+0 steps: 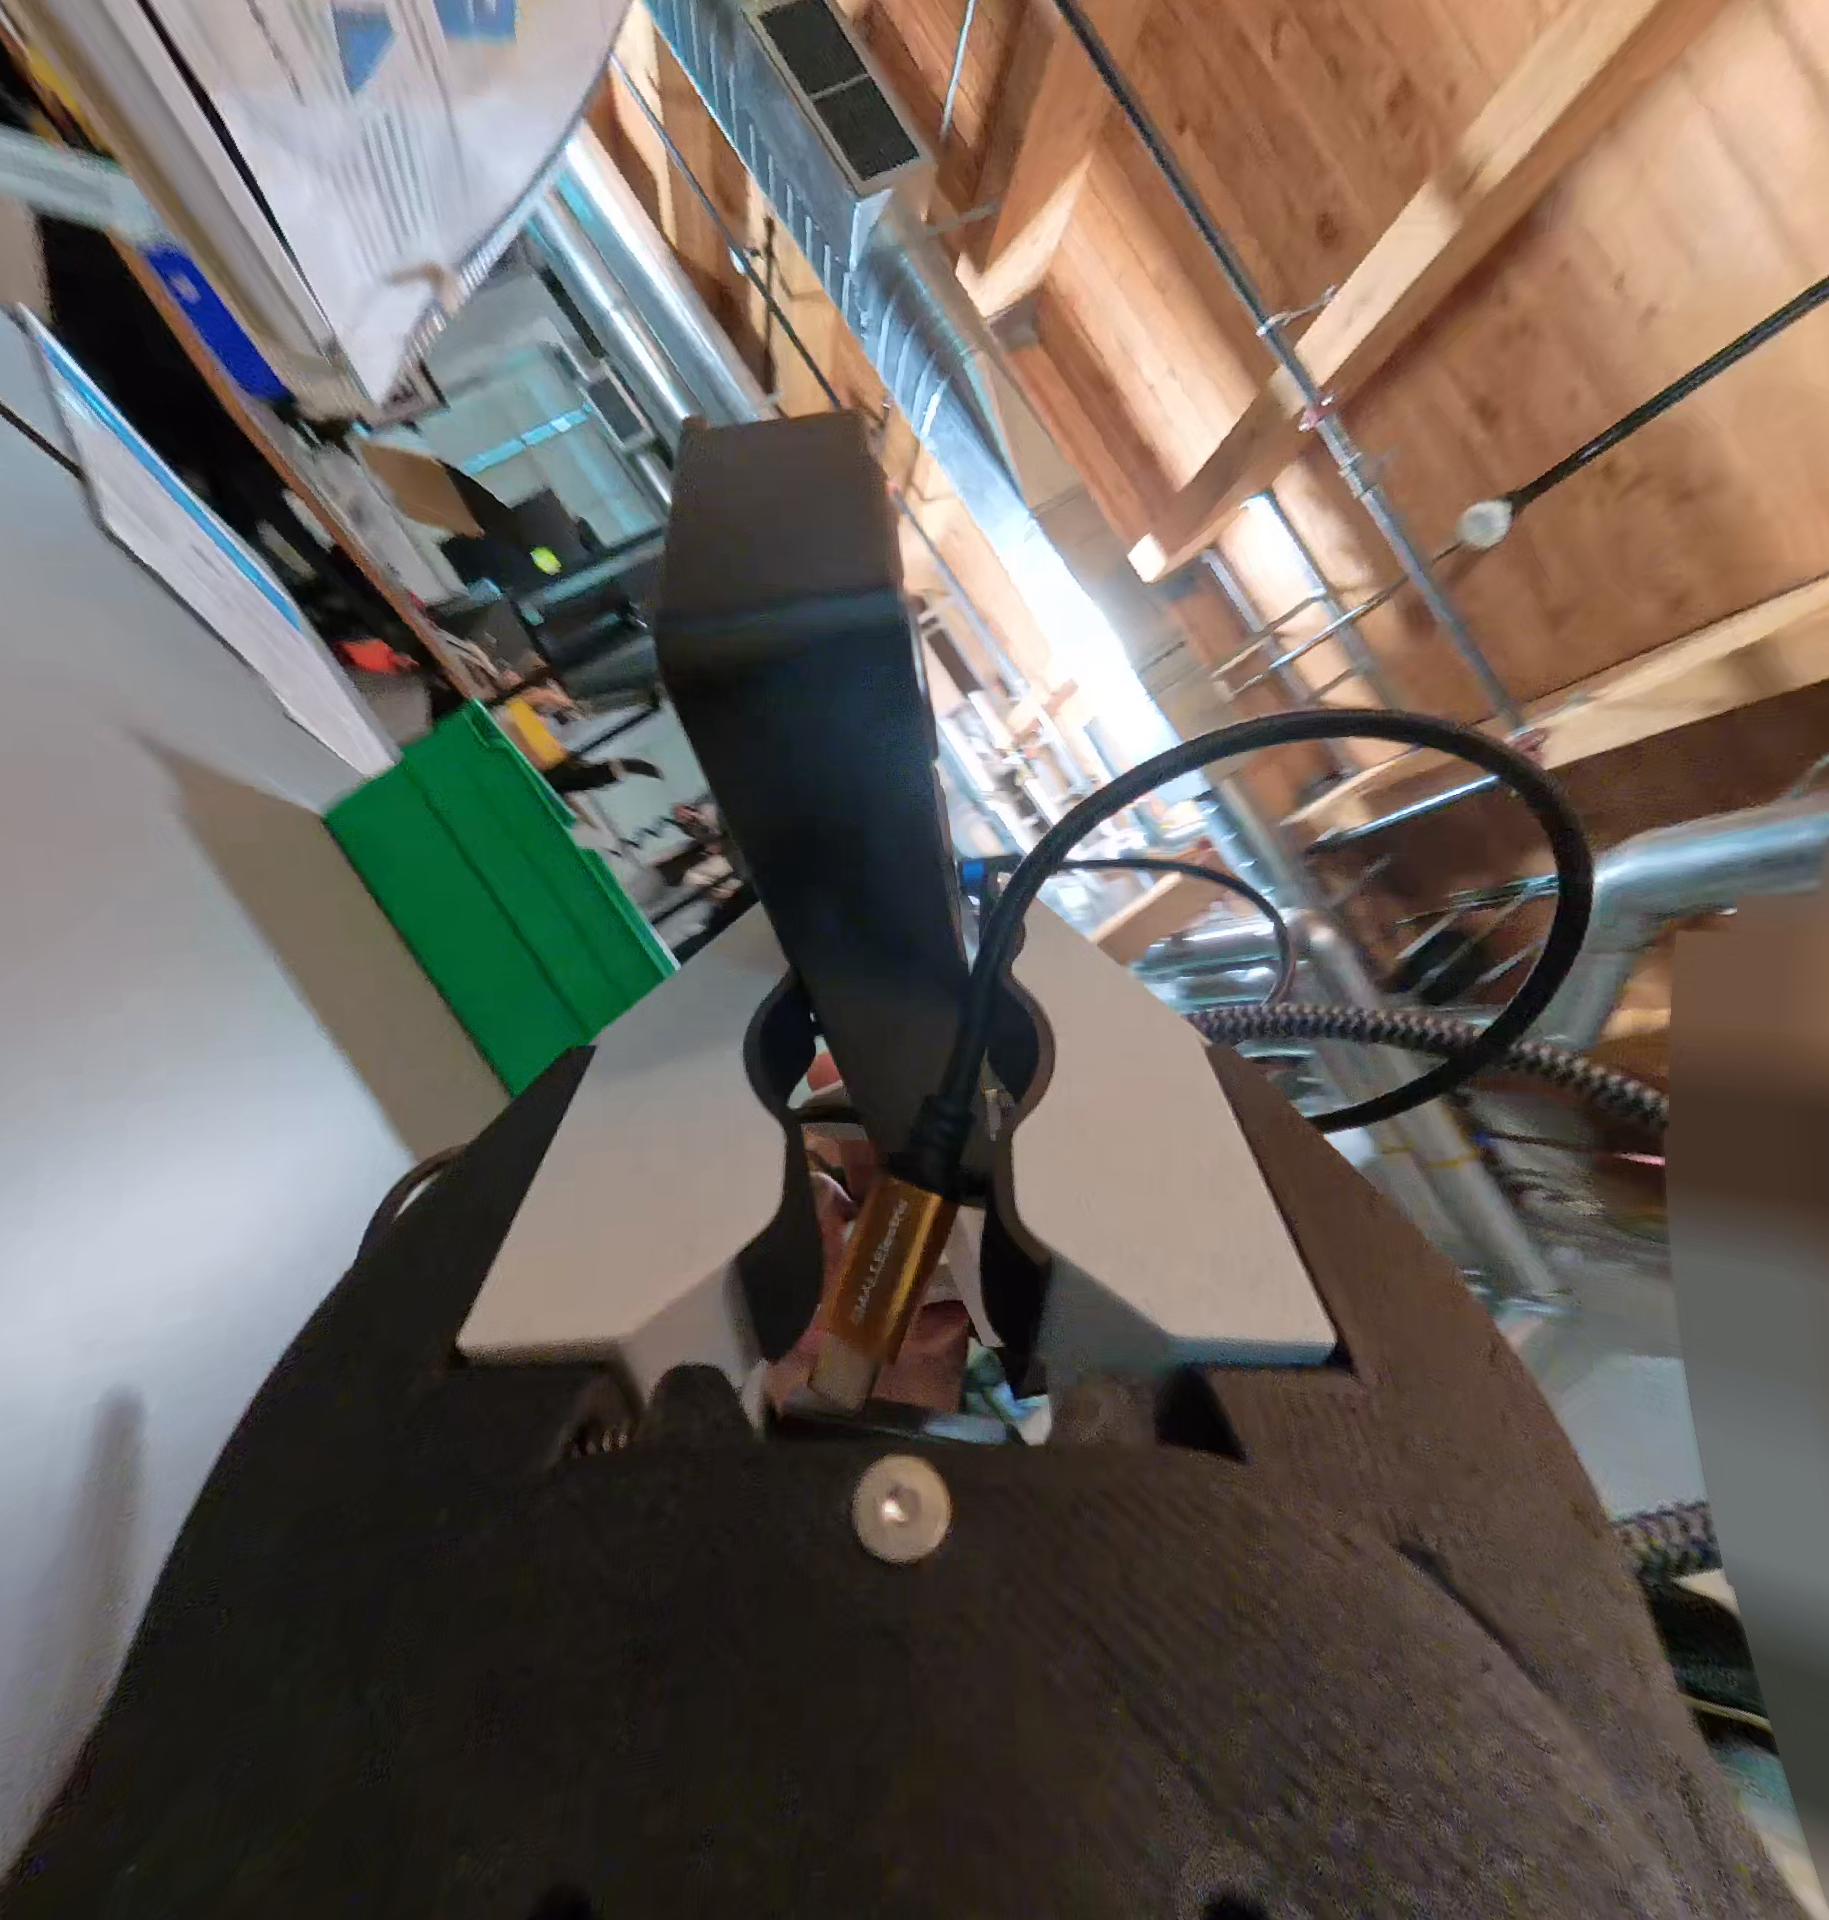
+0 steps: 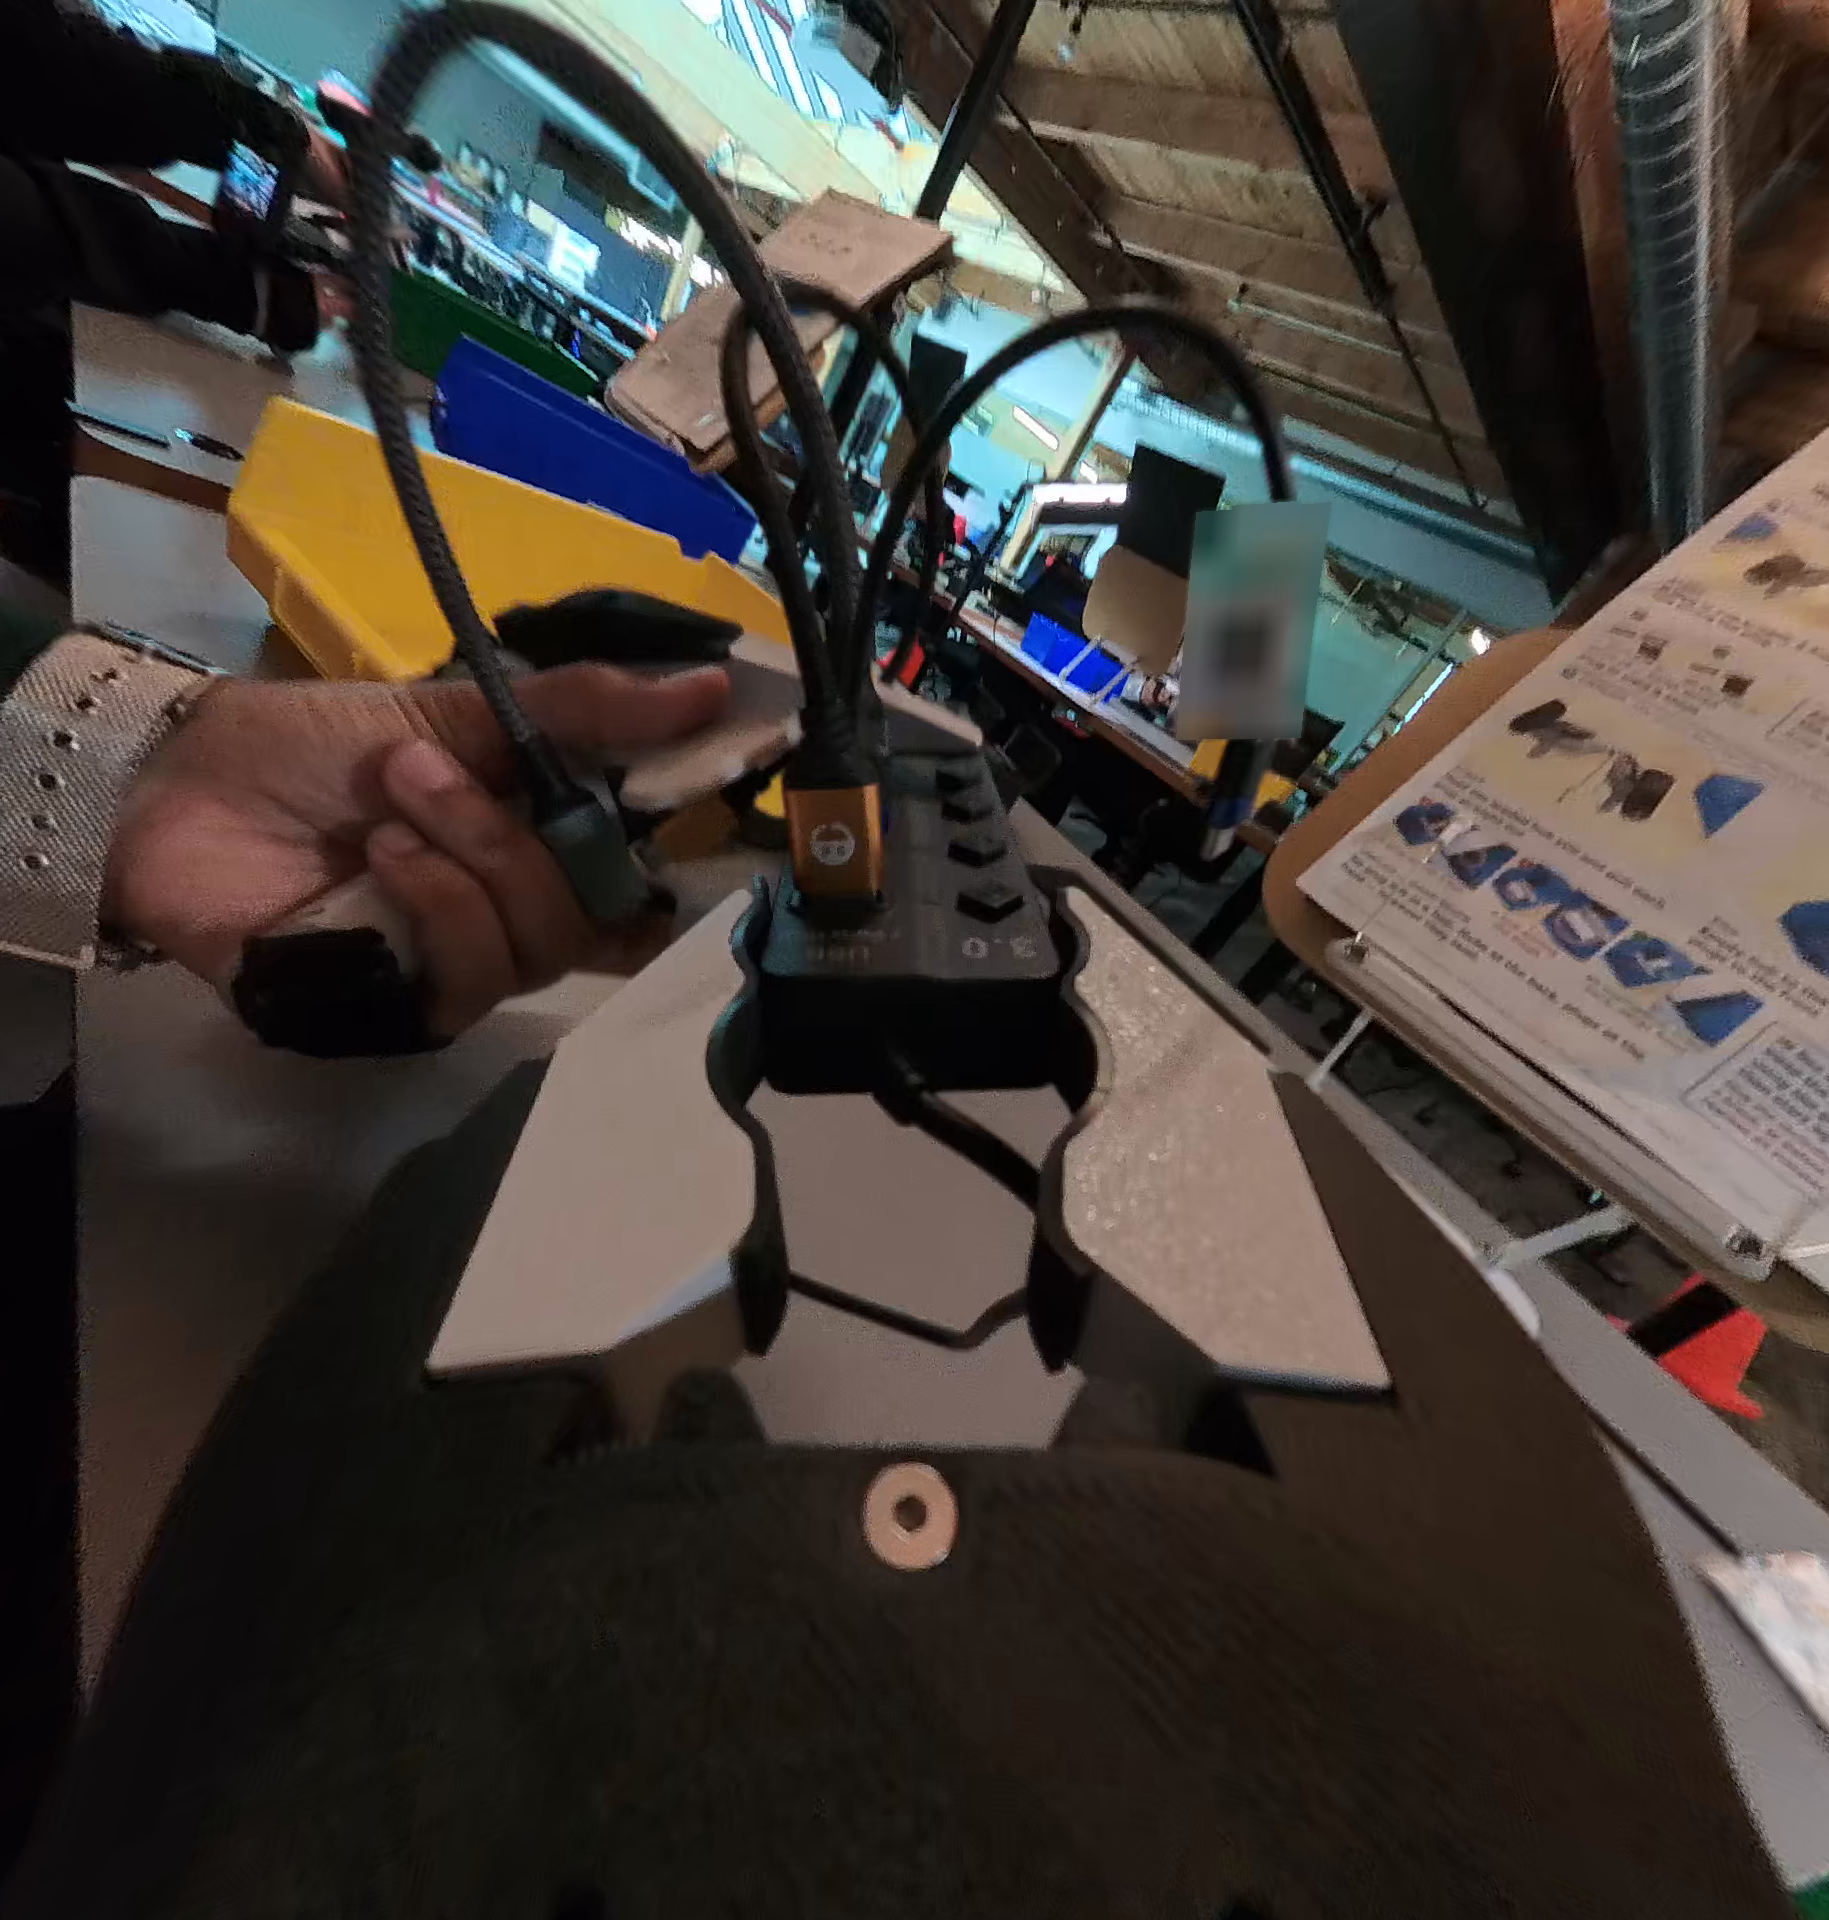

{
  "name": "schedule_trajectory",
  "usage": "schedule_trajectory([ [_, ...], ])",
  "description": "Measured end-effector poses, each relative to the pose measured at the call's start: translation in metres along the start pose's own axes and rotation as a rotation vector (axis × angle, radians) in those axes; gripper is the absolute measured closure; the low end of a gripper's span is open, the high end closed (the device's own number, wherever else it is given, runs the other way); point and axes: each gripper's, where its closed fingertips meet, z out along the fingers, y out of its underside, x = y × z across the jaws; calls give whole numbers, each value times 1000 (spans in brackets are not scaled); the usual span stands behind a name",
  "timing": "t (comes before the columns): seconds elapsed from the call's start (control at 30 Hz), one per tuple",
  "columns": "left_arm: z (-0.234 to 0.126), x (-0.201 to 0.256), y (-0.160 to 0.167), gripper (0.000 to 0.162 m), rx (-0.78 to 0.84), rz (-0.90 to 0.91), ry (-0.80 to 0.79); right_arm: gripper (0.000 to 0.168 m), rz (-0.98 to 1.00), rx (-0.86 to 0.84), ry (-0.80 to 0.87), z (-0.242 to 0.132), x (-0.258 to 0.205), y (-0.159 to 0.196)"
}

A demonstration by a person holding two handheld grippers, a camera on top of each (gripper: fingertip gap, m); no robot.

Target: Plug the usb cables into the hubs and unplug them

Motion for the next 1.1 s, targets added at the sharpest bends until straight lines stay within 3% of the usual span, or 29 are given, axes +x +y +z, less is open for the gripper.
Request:
schedule_trajectory([
  [0.23,-14,-9,-26,136,141,227,-157,105,134,-95,67,1,18,26],
  [0.3,-18,-13,-32,136,167,254,-195,115,88,-96,73,-1,18,25],
  [0.5,-13,-15,-22,136,97,279,-192,132,-13,-105,35,3,1,24],
  [0.63,-9,-15,-16,136,70,263,-173,155,-19,-103,-9,3,-7,23],
  [0.93,-7,-19,-9,135,-10,301,-187,154,-29,-113,-33,4,-12,20],
  [1.1,-5,-24,-5,128,-53,349,-212,154,185,-60,-91,1,-9,-2],
])
